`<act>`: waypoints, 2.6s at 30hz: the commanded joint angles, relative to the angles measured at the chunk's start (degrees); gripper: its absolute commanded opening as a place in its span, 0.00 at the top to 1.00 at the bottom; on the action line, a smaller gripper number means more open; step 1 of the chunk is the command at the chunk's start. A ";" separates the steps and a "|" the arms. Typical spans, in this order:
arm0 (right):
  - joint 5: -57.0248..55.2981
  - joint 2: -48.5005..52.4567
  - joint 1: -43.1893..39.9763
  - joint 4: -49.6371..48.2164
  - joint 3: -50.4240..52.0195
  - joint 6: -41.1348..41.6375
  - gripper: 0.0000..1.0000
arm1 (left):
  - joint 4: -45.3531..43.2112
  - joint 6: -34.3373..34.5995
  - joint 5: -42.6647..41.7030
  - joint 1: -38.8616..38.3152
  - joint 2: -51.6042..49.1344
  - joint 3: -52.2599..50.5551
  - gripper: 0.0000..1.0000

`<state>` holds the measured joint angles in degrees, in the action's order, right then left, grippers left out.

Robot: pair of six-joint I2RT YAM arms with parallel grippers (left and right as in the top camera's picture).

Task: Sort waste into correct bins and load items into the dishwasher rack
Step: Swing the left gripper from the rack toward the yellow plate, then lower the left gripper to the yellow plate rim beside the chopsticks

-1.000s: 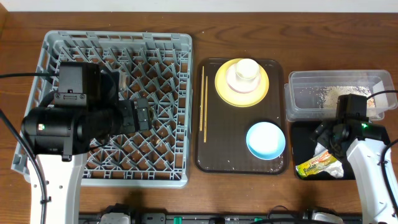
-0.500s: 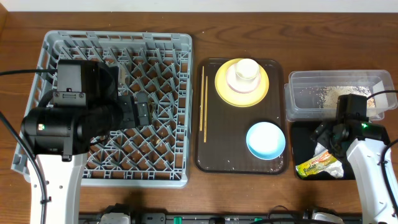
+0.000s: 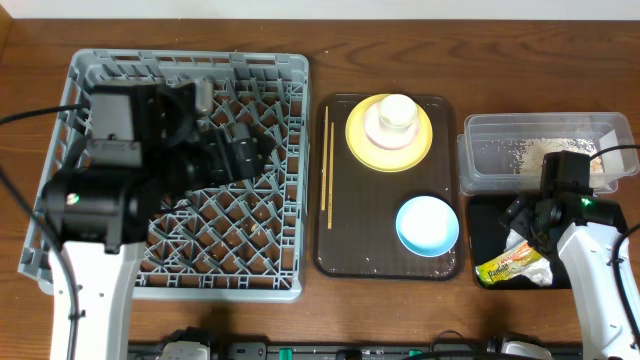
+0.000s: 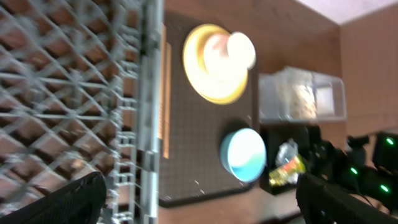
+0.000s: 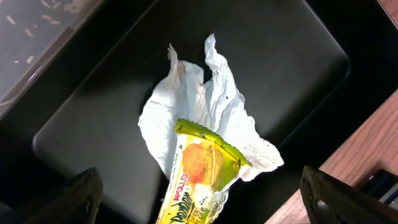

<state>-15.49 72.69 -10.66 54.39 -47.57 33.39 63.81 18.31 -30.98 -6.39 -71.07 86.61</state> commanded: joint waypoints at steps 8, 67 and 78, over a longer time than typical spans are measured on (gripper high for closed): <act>-1.42 -0.46 -0.42 0.04 -1.07 -0.22 0.01 | -5.11 6.86 7.50 -22.43 -11.61 1.55 0.01; -1.42 -0.46 -0.42 0.04 -1.07 -0.22 0.01 | -1.77 2.03 35.15 -31.76 -52.13 17.53 0.56; -1.42 -0.46 -0.42 0.04 -1.07 -0.22 0.01 | -5.09 1.86 40.68 -31.78 -53.07 14.25 0.48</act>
<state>-15.51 72.69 -10.66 54.37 -47.64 33.39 59.18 20.88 7.51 -38.26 -123.57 102.83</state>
